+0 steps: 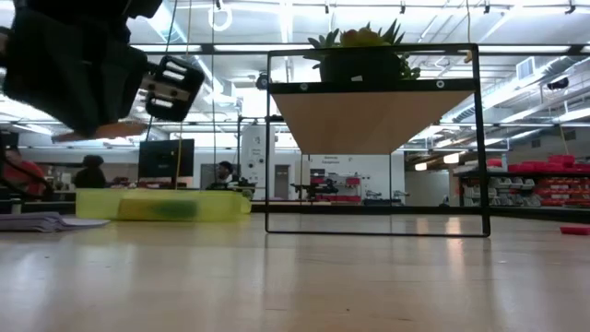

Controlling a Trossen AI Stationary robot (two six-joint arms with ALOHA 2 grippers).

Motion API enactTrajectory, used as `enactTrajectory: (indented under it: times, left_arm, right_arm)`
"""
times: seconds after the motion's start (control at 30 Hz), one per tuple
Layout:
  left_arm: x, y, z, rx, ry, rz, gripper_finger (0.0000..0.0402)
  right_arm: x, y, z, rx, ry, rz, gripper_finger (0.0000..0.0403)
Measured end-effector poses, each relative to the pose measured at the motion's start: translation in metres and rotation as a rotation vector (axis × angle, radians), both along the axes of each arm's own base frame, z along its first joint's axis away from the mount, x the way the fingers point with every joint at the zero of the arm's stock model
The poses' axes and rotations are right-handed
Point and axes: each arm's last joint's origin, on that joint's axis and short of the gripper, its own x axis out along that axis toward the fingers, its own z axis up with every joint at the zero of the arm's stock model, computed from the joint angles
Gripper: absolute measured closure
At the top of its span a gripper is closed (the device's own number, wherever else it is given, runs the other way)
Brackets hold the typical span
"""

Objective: Pack school essentials
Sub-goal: Put the orange pencil into the yellow supply box

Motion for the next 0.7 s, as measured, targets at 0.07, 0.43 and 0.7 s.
enactTrajectory:
  times: [0.07,0.43,0.7]
  left_arm:
    - [-0.006,0.007,0.007,0.023,0.024,0.039,0.0393]
    - [-0.039,0.074,0.019,0.096,0.058,0.293,0.0393]
    - [-0.046,0.127,0.012,0.144,0.043,0.486,0.0393]
  right_arm:
    - [0.000,0.000,0.000,0.000,0.000,0.001,0.0213]
    - [0.001,0.005,0.000,0.006,-0.006,0.022,0.0213]
    - [0.002,0.009,0.001,0.011,-0.019,0.036,0.0213]
